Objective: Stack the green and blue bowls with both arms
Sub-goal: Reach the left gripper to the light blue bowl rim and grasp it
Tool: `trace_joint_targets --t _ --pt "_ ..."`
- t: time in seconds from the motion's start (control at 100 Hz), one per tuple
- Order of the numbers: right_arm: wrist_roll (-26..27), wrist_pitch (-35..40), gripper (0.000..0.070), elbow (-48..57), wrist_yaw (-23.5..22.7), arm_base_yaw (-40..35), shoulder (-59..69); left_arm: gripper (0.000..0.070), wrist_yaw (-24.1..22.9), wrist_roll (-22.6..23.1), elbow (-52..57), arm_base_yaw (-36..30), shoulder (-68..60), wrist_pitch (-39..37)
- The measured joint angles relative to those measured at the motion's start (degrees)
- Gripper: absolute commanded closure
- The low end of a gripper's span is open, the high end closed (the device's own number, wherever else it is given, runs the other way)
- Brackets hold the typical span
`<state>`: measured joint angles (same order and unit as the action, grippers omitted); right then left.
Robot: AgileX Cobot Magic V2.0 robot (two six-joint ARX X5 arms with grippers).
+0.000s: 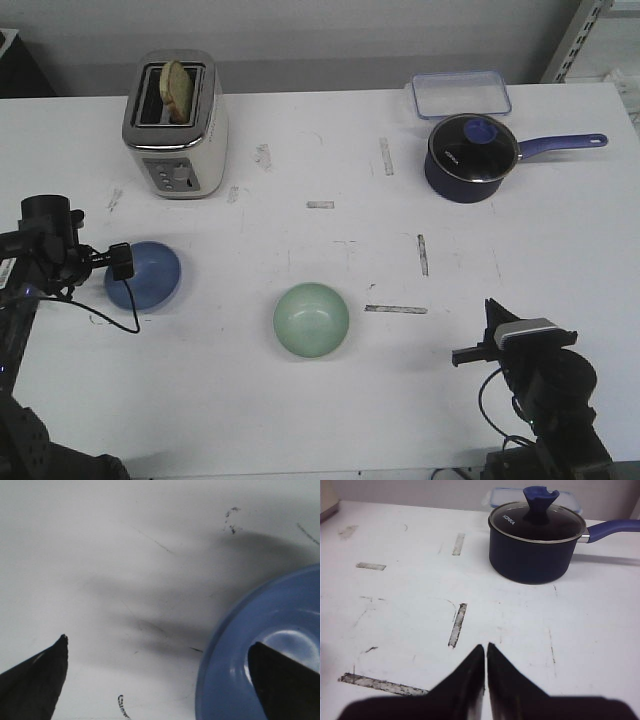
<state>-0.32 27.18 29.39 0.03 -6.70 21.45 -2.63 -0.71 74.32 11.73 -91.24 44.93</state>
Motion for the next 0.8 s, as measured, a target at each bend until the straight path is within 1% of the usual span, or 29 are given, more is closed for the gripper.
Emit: trace_joint_targets --t 0.12,0.17,0.25,0.3,0.37,0.4,0.42,0.44,0.45,0.51,0.53,0.68,0.8 --pt "0.0 0.0 0.0700 0.0 0.0 0.0 0.0 0.0001 2.7 -0.1 0.0 0.0 -2.2 0.0" --pt "0.0 0.0 0.0700 0.0 0.0 0.0 0.0 0.0073 3.6 -0.1 0.0 0.0 -2.7 0.0" --pt "0.0 0.0 0.0700 0.0 0.0 0.0 0.0 0.0159 4.7 -0.1 0.0 0.0 -3.7 -0.1" --pt "0.0 0.0 0.0700 0.0 0.0 0.0 0.0 0.0230 4.9 -0.1 0.0 0.0 -4.3 -0.1" --pt "0.0 0.0 0.0700 0.0 0.0 0.0 0.0 0.0356 5.0 -0.1 0.0 0.0 -4.9 -0.1" --pt "0.0 0.0 0.0700 0.0 0.0 0.0 0.0 0.0437 5.0 -0.1 0.0 0.0 -5.1 -0.1" --pt "0.0 0.0 0.0700 0.0 0.0 0.0 0.0 0.0472 5.0 -0.1 0.0 0.0 -5.1 -0.1" --pt "0.0 0.0 0.0700 0.0 0.0 0.0 0.0 0.0532 5.0 -0.1 0.0 0.0 -5.1 -0.1" --pt "0.0 0.0 0.0700 0.0 0.0 0.0 0.0 0.0545 5.0 -0.1 0.0 0.0 -5.1 -0.1" --pt "0.0 0.0 0.0700 0.0 0.0 0.0 0.0 0.0685 5.1 -0.1 0.0 0.0 -5.1 -0.2" --pt "0.0 0.0 0.0700 0.0 0.0 0.0 0.0 0.0700 5.3 -0.1 0.0 0.0 -5.1 -0.2" --pt "0.0 0.0 0.0700 0.0 0.0 0.0 0.0 0.0700 6.0 -0.3 0.2 0.1 -5.1 0.1" --pt "0.0 0.0 0.0700 0.0 0.0 0.0 0.0 0.0700 6.4 -0.3 0.2 0.0 -5.1 -1.6"
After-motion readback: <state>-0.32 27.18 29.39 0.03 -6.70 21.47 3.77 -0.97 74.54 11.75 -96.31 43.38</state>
